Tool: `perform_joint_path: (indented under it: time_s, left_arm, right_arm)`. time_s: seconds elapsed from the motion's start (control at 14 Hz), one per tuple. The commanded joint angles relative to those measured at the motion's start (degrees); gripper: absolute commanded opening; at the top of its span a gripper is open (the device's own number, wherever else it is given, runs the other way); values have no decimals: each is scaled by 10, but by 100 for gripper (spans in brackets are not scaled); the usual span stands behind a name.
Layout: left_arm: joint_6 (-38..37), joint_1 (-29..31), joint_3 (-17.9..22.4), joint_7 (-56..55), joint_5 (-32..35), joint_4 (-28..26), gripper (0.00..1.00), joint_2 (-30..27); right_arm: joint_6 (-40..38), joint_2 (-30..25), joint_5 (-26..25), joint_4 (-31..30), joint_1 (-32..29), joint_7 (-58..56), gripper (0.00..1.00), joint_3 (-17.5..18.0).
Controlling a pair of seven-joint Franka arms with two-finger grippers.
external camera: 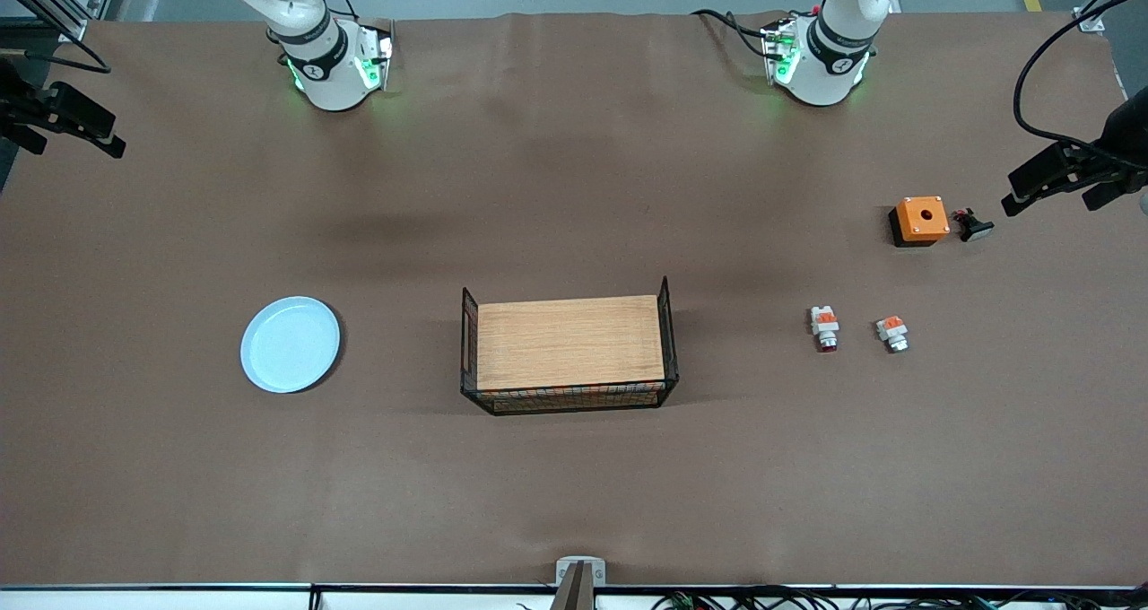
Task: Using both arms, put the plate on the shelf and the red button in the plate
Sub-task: 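Move the left gripper toward the red push-button switches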
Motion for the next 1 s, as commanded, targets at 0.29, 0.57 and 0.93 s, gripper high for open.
perform_joint_path:
  time_s: [0.29,0.57,0.93]
  left_arm:
    - [-12,1,-1,-5,-2,16,100,10]
    - [-12,0,-1,-11,-8,16,100,10]
    - [-33,-3,-3,-19,-9,9,100,41]
  right_arm:
    - [5,-14,-11,-12,-3,-7,100,3]
    - [6,-13,-11,-11,-3,-6,100,4]
    - [-1,-8,-11,12,-5,-9,100,2]
